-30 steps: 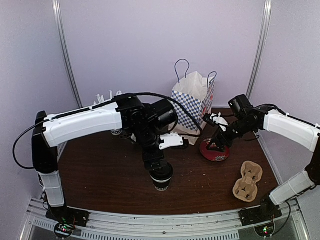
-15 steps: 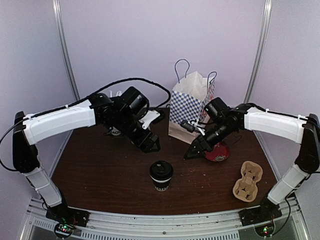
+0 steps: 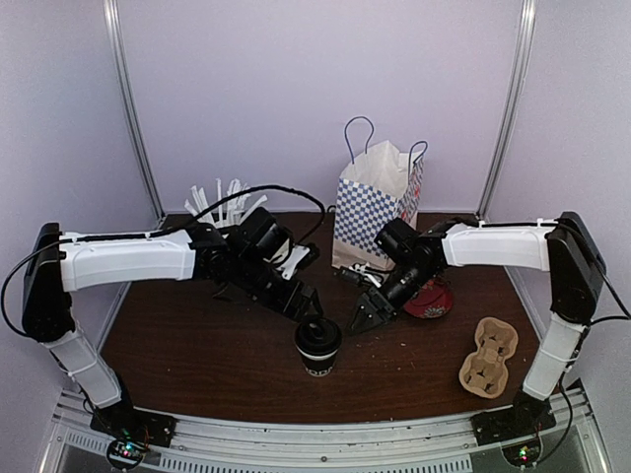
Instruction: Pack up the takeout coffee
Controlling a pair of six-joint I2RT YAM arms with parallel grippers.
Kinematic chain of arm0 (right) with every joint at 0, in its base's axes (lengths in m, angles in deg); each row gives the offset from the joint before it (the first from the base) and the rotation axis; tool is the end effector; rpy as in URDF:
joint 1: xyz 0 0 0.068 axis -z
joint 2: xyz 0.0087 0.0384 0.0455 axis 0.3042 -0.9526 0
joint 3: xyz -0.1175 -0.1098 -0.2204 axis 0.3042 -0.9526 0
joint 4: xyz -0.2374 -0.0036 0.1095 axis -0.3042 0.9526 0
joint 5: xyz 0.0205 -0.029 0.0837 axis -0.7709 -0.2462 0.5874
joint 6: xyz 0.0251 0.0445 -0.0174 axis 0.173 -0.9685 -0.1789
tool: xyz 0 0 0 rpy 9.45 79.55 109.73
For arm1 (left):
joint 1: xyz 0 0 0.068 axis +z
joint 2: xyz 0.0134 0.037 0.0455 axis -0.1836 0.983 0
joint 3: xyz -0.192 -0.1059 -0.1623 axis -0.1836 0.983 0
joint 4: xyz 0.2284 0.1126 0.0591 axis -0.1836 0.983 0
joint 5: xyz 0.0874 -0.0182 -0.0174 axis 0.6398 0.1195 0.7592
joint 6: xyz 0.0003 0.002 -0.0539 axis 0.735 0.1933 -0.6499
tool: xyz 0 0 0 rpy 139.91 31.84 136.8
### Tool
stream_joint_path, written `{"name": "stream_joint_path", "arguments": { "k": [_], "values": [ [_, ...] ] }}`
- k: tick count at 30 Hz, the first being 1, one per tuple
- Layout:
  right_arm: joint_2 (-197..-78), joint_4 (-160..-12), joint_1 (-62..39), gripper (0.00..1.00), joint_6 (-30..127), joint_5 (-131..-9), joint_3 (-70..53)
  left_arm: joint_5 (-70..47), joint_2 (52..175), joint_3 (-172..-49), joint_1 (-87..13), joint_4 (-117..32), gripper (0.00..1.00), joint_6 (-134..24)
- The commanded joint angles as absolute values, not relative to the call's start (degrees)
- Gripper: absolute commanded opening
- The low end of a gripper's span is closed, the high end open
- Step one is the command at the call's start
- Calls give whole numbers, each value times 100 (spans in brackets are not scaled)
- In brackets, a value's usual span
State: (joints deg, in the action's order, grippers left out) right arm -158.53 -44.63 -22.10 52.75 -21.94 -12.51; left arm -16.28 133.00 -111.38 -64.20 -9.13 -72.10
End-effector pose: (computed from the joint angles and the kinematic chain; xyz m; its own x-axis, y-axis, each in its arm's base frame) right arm 0.2460 0.2431 0.2091 -0.7541 -0.5984 -0.2706 -0.5255 0.3027 0.7951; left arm 0.2058 -0.2933 0.2541 -0.8319 0.3393 -0.4391 0.5301 0.7198 -0.4481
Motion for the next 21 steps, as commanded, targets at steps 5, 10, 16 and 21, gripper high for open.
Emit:
{"name": "stream_joint_path", "arguments": {
  "k": [5,10,16,21],
  "values": [
    [-16140,-4673,-2410,67,5154,-1622,-955,-1918,13026,-10672,-6393,-1409,73,-7469],
    [-16252,-4651,-2503,69,5151,-1642,-862,-2056,12948,-10430,-6392,-1478,67,-7543],
    [-16418,-4635,-2535,65,5148,-1776,-824,-2044,12985,-10246,-6385,-1482,63,-7577],
    [-16584,-4513,-2536,61,5187,-2173,-814,-2020,13082,-10102,-6386,-1453,60,-7553]
  ]
}}
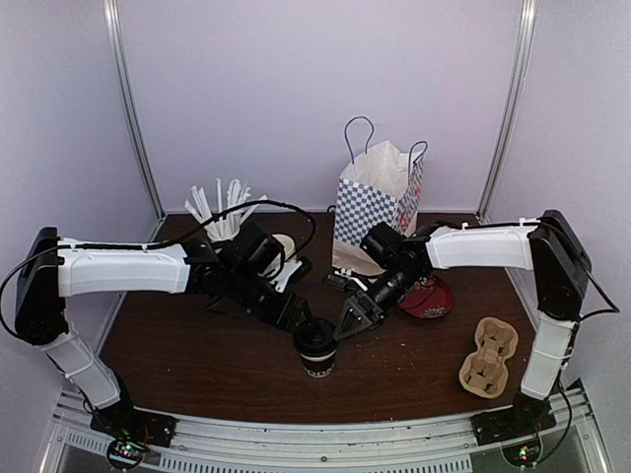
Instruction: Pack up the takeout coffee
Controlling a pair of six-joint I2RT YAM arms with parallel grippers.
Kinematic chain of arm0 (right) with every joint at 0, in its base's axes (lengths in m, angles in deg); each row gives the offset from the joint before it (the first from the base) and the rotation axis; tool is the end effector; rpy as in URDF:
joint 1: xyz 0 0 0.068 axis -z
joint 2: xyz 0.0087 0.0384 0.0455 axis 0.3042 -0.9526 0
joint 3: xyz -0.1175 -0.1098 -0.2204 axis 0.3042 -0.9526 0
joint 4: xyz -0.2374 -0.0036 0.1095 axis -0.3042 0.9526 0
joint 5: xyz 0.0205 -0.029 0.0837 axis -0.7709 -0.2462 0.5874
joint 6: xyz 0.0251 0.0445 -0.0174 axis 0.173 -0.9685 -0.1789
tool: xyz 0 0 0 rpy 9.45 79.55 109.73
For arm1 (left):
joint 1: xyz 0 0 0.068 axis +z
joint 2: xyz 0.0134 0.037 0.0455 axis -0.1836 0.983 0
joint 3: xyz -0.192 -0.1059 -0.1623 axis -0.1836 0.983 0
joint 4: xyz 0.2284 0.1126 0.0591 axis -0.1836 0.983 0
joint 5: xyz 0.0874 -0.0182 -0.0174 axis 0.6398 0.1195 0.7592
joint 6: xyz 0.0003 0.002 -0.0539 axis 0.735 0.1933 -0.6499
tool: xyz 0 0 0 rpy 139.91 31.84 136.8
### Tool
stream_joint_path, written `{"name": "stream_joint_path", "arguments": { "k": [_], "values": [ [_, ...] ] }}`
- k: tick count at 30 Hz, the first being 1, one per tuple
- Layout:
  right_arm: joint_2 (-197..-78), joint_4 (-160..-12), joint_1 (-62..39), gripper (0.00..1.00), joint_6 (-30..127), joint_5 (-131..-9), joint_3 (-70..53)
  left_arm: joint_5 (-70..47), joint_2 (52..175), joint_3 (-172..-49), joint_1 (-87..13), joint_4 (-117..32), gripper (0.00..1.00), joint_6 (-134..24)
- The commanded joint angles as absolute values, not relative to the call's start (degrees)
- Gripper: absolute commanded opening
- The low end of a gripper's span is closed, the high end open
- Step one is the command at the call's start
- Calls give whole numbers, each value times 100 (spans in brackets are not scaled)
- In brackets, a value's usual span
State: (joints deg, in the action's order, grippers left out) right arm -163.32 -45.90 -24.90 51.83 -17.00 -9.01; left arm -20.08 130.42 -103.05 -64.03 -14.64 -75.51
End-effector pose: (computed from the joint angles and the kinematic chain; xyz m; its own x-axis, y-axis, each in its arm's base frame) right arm 0.2466 0.2688 0.2007 -0.7304 -0.6336 -0.2550 -0.4887 0.2241 0.8432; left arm 0.1945 -0.2801 0.2303 -0.8686 0.3165 -0.3812 0.4839 0.7071 -0.5156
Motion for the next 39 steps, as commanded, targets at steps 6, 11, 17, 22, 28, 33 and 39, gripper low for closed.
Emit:
{"name": "stream_joint_path", "arguments": {
  "k": [6,11,17,22,28,33,39],
  "values": [
    [-16773,-4400,-2536,58,5236,-2535,-791,-1965,13182,-9956,-6388,-1474,59,-7503],
    [-16911,-4198,-2558,57,5375,-3324,-858,-1986,13241,-9755,-6393,-1531,57,-7605],
    [-17015,-4219,-2645,55,5364,-4251,-891,-1974,13278,-9412,-6401,-1766,56,-7842],
    [-17374,-3987,-2649,55,5428,-4507,-585,-1810,13355,-9299,-6419,-1736,55,-7838],
    [-17358,-3827,-2650,54,5729,-4244,-311,-1729,13314,-9155,-6503,-1758,54,-7914],
    [-17243,-3690,-2650,55,5930,-4220,-100,-1748,13313,-9150,-6575,-1868,54,-7955],
    [-16909,-3511,-2649,67,6343,-3504,15,-1663,13244,-9065,-6575,-1942,54,-8013]
  ]
}}
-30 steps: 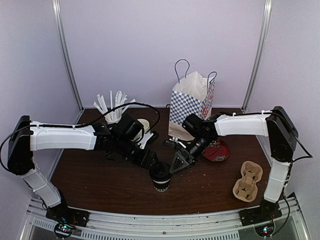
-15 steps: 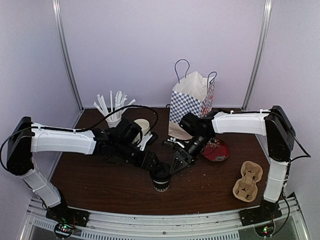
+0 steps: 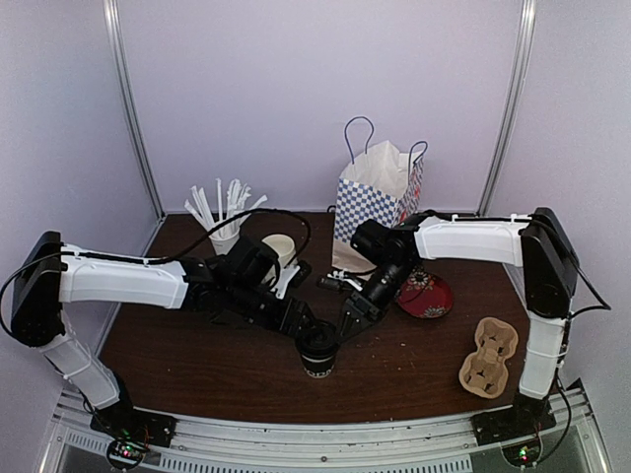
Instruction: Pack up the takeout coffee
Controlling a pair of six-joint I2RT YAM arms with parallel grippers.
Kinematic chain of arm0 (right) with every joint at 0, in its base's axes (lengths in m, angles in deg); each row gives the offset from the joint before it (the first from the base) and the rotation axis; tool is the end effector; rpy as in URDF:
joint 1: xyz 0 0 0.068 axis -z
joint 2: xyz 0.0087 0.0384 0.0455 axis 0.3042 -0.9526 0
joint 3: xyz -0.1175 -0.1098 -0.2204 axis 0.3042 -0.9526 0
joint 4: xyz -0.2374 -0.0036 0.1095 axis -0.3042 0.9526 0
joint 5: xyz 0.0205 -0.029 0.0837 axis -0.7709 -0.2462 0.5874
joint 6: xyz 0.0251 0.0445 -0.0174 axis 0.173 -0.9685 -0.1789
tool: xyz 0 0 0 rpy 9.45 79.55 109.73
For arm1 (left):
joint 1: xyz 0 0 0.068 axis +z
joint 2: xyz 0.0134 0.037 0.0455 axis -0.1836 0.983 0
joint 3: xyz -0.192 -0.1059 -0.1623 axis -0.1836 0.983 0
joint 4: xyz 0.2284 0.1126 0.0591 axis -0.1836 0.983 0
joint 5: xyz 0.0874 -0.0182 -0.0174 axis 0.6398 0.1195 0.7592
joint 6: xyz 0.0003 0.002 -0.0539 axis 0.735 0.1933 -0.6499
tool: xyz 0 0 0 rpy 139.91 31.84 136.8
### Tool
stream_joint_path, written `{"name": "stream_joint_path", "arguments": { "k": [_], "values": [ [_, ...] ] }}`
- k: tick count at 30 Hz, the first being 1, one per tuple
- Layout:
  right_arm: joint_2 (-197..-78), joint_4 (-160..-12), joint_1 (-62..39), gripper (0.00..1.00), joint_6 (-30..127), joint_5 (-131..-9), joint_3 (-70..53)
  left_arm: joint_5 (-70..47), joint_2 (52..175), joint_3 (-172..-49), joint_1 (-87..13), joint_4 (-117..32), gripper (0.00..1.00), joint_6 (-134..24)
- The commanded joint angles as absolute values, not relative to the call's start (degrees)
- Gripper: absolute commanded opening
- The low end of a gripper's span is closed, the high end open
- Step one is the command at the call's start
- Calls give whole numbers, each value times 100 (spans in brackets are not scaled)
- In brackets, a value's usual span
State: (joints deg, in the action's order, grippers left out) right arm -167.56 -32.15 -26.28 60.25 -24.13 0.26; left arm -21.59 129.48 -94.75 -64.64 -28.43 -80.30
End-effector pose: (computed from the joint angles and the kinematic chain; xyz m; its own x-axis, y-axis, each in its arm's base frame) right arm 0.2499 0.2809 0.2089 -0.6623 -0.7146 -0.2249 -0.5679 0.2830 0.7729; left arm 0.1879 -0.2787 0.2076 -0.8805 0.2428 -0.4072 0.4575 0.6606 -0.5953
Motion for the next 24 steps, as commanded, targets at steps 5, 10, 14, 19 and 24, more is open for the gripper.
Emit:
{"name": "stream_joint_path", "arguments": {
  "k": [5,10,14,19,24],
  "values": [
    [-16502,-3310,-2656,84,6621,-3788,66,-1643,13214,-9101,-6575,-1956,54,-8021],
    [-16164,-3288,-2987,99,6773,-4518,4,-1656,13218,-9116,-6576,-1959,54,-8051],
    [-16153,-3387,-3342,100,6721,-4914,83,-1662,13249,-9141,-6577,-1945,54,-8060],
    [-16329,-3356,-3507,99,6673,-4834,387,-1660,13251,-9141,-6575,-1947,55,-8069],
    [-16397,-3467,-3516,99,6521,-4529,492,-1665,13267,-9124,-6575,-1939,55,-8077]
  ]
}}
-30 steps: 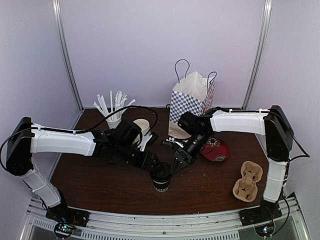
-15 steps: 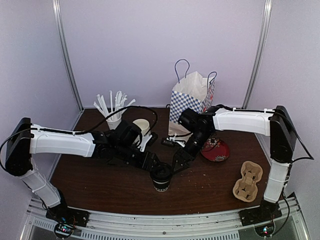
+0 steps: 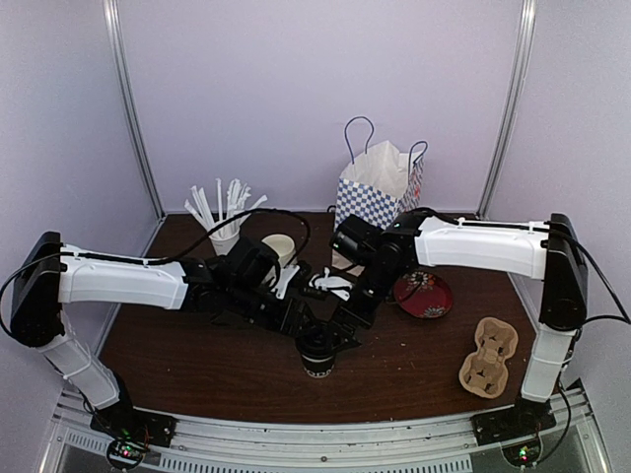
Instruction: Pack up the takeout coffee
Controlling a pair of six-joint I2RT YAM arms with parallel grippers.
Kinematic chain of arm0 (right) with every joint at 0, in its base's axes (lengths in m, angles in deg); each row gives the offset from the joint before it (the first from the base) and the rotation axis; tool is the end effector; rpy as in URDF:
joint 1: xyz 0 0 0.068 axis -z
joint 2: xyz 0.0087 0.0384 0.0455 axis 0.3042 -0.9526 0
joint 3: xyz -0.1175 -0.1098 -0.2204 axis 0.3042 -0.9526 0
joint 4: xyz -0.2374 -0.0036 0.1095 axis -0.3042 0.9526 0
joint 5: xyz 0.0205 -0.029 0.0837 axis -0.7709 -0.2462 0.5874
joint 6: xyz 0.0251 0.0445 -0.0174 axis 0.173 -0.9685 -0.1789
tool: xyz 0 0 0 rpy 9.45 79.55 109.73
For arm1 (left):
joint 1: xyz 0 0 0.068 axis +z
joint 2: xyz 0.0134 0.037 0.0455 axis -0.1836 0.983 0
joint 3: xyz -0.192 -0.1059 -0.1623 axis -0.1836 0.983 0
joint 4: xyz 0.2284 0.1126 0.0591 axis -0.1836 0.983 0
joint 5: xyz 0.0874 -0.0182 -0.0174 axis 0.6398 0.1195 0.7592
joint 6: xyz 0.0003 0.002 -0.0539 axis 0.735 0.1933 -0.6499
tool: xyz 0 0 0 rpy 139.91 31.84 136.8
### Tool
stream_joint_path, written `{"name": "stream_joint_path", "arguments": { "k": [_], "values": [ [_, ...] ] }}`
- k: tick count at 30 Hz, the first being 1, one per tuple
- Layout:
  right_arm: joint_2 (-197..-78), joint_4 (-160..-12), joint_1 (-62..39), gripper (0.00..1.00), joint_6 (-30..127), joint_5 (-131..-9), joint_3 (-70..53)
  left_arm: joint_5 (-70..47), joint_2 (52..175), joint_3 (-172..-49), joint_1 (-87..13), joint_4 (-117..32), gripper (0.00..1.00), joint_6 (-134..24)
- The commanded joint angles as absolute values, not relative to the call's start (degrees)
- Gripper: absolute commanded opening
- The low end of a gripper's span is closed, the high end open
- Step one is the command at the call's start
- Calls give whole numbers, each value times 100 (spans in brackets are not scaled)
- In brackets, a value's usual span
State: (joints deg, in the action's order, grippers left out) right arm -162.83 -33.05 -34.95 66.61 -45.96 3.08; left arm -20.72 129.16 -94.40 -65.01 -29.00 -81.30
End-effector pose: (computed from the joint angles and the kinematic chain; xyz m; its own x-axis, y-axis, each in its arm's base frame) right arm 0.2133 0.3101 0.2431 -0.4127 -0.8227 -0.3909 -0.8735 0.2358 0.4259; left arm 0.1861 -0.2791 0.2081 -0.8834 0.2272 -0.4098 0.4480 0.6658 -0.5967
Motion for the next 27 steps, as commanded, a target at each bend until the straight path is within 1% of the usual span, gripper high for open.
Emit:
{"name": "stream_joint_path", "arguments": {
  "k": [1,8,14,17,22,27],
  "values": [
    [-16399,-3497,-3519,99,6481,-4545,487,-1669,13260,-9117,-6569,-1948,55,-8091],
    [-16409,-3907,-3581,99,6258,-4532,283,-1707,13301,-9097,-6572,-2035,55,-8120],
    [-16023,-4893,-3582,99,6234,-4039,-337,-1928,13385,-9049,-6577,-2248,55,-8181],
    [-16040,-5033,-3581,99,6149,-3836,-410,-2018,13416,-9013,-6569,-2356,55,-8221],
    [-15951,-5266,-3565,99,6149,-3101,-591,-2080,13415,-8930,-6548,-2453,55,-8273],
    [-15907,-5282,-3504,99,6100,-3413,-685,-2058,13394,-8869,-6549,-2470,55,-8313]
  ]
}}
